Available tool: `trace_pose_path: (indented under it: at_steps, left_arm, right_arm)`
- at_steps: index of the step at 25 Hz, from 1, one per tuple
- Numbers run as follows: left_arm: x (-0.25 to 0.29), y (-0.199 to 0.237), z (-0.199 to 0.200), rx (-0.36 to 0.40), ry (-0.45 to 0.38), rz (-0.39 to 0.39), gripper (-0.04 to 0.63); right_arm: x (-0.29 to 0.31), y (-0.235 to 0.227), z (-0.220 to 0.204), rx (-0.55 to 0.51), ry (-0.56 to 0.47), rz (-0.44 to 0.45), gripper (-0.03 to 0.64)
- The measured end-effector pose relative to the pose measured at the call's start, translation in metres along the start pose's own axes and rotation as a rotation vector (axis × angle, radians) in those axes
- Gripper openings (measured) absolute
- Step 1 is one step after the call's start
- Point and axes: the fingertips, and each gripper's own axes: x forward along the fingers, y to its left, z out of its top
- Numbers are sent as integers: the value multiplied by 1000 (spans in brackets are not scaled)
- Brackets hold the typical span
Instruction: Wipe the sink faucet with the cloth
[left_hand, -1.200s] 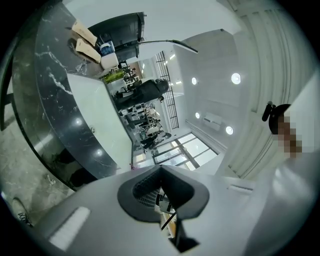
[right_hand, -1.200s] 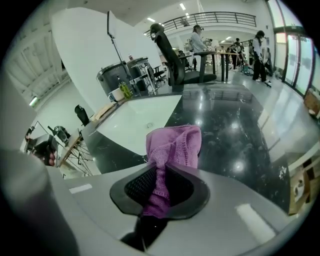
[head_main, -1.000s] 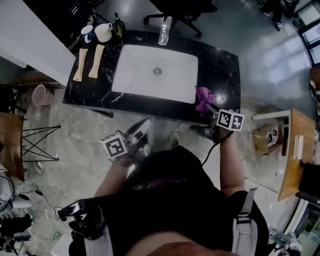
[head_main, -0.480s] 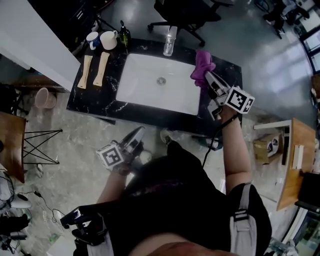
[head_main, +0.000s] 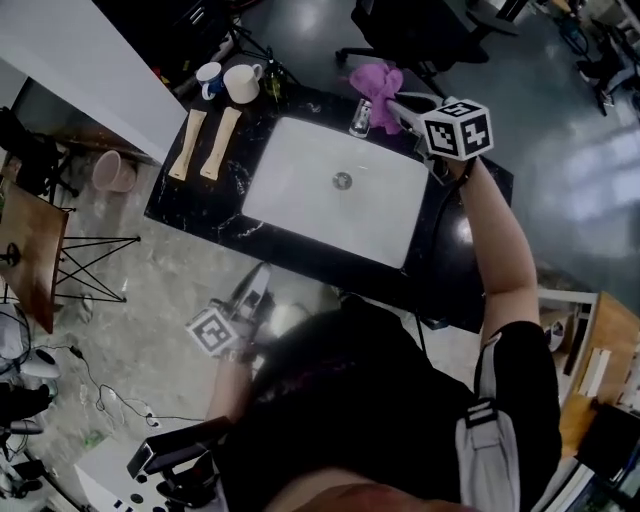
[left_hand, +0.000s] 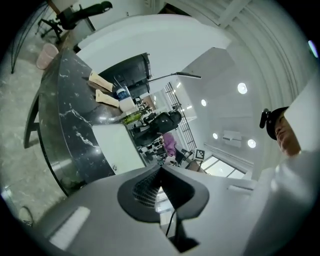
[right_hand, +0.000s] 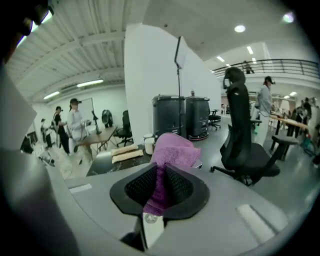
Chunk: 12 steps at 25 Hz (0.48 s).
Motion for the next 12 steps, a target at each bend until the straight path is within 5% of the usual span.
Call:
trace_pose_path:
  at_steps: [6, 12]
  left_arm:
    - [12, 15, -4, -74, -58, 69, 0]
    - [16, 21, -3, -89, -82, 123, 0]
  right_arm:
    - [61, -43, -10, -231, 220, 21, 64]
    - [92, -106, 7, -121, 242, -37, 64]
